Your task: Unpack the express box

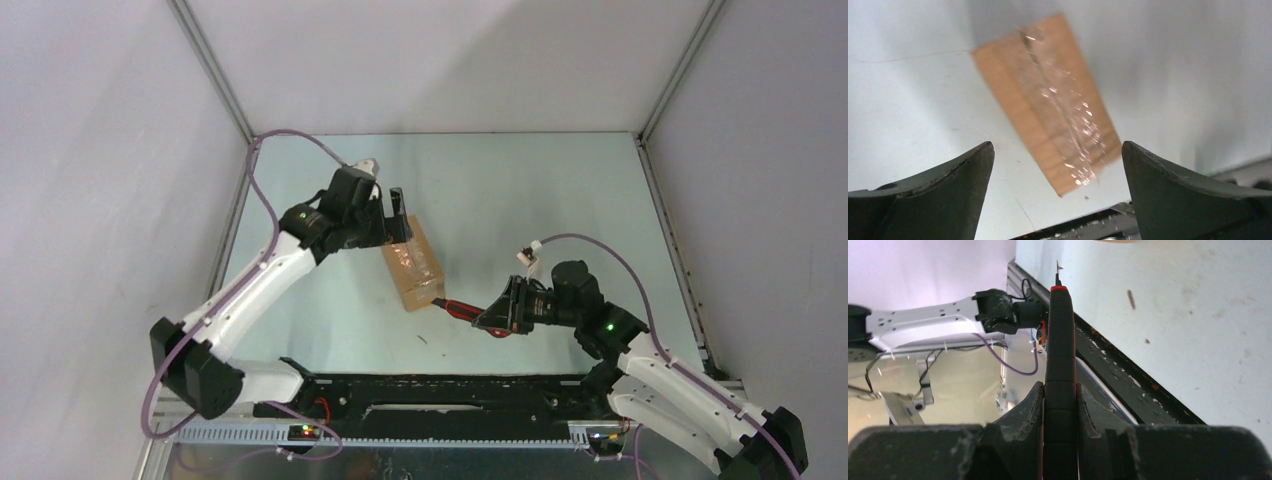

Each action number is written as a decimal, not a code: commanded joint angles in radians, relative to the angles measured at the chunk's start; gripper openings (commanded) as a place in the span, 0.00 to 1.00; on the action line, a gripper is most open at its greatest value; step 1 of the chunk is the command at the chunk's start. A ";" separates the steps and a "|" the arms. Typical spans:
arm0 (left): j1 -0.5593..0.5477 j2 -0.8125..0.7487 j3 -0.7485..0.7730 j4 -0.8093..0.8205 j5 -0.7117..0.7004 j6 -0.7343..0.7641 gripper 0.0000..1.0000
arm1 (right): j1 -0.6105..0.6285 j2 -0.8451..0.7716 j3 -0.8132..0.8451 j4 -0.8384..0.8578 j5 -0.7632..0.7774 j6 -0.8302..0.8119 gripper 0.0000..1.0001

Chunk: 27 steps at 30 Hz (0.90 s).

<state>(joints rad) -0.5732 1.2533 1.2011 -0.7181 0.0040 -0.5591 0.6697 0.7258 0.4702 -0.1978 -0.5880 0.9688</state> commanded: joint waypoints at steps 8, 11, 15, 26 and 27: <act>0.246 0.327 0.263 -0.057 -0.133 -0.051 0.98 | 0.061 -0.051 -0.178 0.292 0.229 0.309 0.00; 0.266 0.440 0.367 -0.090 -0.135 -0.078 0.96 | 0.069 -0.031 -0.182 0.312 0.253 0.312 0.00; 0.279 0.567 0.424 -0.124 -0.141 -0.124 0.85 | 0.067 0.029 -0.181 0.381 0.249 0.314 0.00; 0.236 0.431 0.106 -0.021 -0.116 -0.233 0.72 | -0.014 0.054 -0.166 0.390 0.224 0.260 0.00; 0.228 0.408 0.070 -0.007 -0.107 -0.242 0.72 | -0.028 0.062 -0.162 0.393 0.213 0.253 0.00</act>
<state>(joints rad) -0.3122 1.7832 1.3777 -0.7795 -0.1291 -0.7441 0.6804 0.7784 0.2806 0.1219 -0.3576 1.2572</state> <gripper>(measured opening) 0.726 0.250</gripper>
